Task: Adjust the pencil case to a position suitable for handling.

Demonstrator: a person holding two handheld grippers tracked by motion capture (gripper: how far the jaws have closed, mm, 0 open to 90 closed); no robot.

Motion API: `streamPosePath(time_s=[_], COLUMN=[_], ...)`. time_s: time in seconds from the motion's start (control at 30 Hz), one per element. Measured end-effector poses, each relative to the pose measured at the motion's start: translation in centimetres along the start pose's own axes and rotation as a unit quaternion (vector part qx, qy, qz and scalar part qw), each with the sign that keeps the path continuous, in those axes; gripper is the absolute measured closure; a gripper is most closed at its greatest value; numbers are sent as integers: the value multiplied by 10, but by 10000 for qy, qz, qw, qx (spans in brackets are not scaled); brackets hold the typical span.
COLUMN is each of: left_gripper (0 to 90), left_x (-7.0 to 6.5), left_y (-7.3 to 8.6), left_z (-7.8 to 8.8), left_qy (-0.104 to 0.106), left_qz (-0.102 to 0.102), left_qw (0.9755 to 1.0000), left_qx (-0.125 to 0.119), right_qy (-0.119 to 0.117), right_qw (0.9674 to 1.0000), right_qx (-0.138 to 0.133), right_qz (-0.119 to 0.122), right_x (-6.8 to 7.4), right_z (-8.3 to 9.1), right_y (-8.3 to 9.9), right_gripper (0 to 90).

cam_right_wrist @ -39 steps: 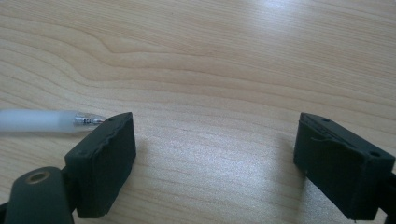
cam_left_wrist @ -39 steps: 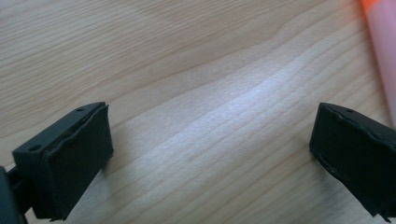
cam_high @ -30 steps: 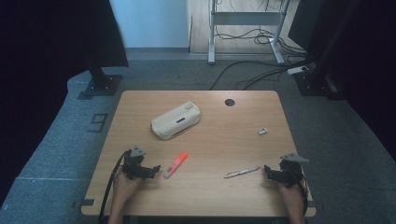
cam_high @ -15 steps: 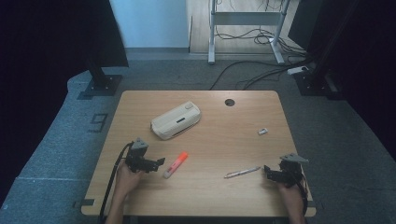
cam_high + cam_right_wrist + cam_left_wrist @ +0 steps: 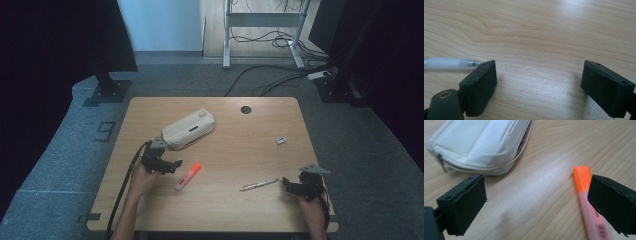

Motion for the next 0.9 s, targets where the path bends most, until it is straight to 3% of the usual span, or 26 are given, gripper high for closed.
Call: streamPosePath(time_s=[0.07,0.2,0.43,0.67,0.9], left_gripper=[31,12,0,0,0], left_x=[0,-1,2,9,10], left_y=[-5,-12,-27,-38,-49], left_z=[-2,-5,-8,-16,-21], left_qy=[75,90,272,251,612], left_qz=[49,-134,50,110,126], left_qw=[9999,9999,9994,9988,9971], left_qx=[-45,13,191,404,434], right_qy=[-3,-5,-6,-7,-12], right_qw=[10000,10000,10000,10000,10000], right_qx=[0,-2,-2,-1,-1], right_qz=[3,7,7,8,10], right_x=[0,0,0,0,0], right_z=[0,0,0,0,0], right_y=[0,0,0,0,0], right_gripper=[125,125,125,125,125])
Point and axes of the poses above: each handheld gripper's, and its own axes: z roughly backward along the jaws, y roughly out of its underside, x roughly to its left, the point moved 7 cm from there along -z, roughly forward along the jaws, and after that the axes turned 4 degrees about y, right-handed, at the moved point
